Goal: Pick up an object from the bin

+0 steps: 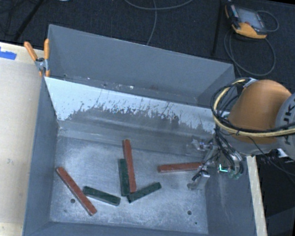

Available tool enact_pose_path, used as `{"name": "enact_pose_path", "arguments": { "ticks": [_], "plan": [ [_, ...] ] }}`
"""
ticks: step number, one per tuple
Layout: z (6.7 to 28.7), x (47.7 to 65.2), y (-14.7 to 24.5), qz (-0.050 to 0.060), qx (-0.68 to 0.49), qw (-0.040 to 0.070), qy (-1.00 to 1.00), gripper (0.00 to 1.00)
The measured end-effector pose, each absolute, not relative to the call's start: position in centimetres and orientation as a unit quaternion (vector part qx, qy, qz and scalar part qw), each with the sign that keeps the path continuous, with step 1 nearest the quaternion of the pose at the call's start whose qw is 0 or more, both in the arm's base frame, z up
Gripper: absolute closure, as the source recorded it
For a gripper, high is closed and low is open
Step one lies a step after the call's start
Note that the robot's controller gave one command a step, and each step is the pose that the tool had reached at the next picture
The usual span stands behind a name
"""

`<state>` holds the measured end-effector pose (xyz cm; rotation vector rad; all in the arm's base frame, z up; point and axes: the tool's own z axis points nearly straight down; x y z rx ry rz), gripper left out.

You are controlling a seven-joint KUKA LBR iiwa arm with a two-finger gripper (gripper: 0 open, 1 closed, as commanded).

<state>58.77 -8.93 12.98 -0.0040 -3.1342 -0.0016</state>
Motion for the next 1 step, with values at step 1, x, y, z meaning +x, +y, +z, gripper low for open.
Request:
{"name": "enact_pose_path", "arguments": {
  "ticks": [1],
  "plan": [
    [6.74,62.07,-8.50,-0.001,0.084,0.001,-0.996,0.00]
  ]
}}
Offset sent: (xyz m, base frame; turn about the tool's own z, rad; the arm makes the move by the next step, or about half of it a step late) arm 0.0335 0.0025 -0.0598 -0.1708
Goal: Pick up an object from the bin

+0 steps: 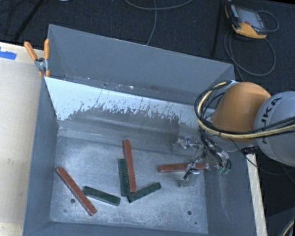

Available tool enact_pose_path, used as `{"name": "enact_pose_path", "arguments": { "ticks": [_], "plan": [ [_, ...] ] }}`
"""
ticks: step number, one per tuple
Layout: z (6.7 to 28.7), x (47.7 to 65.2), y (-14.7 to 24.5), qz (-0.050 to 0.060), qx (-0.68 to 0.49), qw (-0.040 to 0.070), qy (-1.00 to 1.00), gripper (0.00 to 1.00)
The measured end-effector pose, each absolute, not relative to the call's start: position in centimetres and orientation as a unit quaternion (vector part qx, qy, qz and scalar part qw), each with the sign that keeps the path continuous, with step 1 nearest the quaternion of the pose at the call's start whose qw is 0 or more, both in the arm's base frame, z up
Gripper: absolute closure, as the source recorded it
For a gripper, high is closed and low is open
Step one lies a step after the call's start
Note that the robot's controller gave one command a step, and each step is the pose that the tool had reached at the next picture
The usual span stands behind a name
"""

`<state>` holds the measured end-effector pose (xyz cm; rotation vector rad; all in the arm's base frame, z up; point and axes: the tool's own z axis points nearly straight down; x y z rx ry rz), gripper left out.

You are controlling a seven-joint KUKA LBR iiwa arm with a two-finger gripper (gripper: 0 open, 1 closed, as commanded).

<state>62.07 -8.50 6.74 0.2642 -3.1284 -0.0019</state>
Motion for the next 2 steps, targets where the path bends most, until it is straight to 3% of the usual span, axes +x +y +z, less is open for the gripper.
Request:
{"name": "enact_pose_path", "arguments": {
  "ticks": [1,2],
  "plan": [
    [7.0,62.2,-8.5,0.000,0.085,0.000,-0.996,1.00],
    [28.8,61.5,-7.1,0.001,0.125,-0.006,-0.992,1.00]
  ]
}}
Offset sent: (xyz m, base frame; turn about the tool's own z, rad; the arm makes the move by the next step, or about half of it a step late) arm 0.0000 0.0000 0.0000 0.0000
